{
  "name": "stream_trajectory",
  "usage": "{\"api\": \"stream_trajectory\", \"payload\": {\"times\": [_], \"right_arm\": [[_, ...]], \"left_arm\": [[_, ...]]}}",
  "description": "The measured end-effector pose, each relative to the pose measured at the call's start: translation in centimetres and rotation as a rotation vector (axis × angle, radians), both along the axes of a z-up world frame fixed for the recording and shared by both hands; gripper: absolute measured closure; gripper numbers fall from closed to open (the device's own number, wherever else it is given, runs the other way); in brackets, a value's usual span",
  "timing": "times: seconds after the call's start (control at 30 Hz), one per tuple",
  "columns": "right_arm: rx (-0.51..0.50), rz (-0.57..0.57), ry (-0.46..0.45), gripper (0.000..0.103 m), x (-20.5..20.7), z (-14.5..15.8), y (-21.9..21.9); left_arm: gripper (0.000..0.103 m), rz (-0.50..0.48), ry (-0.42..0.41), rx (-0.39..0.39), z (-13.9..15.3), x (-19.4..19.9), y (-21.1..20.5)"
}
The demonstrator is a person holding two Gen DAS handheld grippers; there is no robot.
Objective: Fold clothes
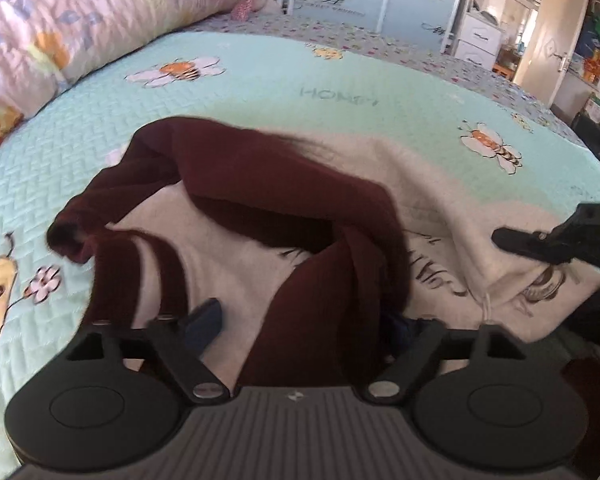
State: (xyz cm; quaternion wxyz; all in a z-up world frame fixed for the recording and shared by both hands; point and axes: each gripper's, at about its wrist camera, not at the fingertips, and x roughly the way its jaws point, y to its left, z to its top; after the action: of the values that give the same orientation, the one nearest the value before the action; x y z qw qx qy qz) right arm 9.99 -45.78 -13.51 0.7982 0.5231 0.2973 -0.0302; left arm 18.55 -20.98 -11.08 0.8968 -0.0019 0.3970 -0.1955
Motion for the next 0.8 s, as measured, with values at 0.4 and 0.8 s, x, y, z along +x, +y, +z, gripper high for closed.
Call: {"api": "stream_trajectory", "payload": {"times": [0.4,0.8], "right_arm": [[-0.307,0.061,-0.496,0.086,-14.4,18.8,1.6],[-0.283,-0.142,-0.04,0.061,-24.3,8.2,-3.3]], "left_arm": [[0.076,-0.174,-0.148,-0.408,11.3,-9.7,2.3],[0.063,-0.045,0.119,-0.372,4.6,-11.6,6.7]]}}
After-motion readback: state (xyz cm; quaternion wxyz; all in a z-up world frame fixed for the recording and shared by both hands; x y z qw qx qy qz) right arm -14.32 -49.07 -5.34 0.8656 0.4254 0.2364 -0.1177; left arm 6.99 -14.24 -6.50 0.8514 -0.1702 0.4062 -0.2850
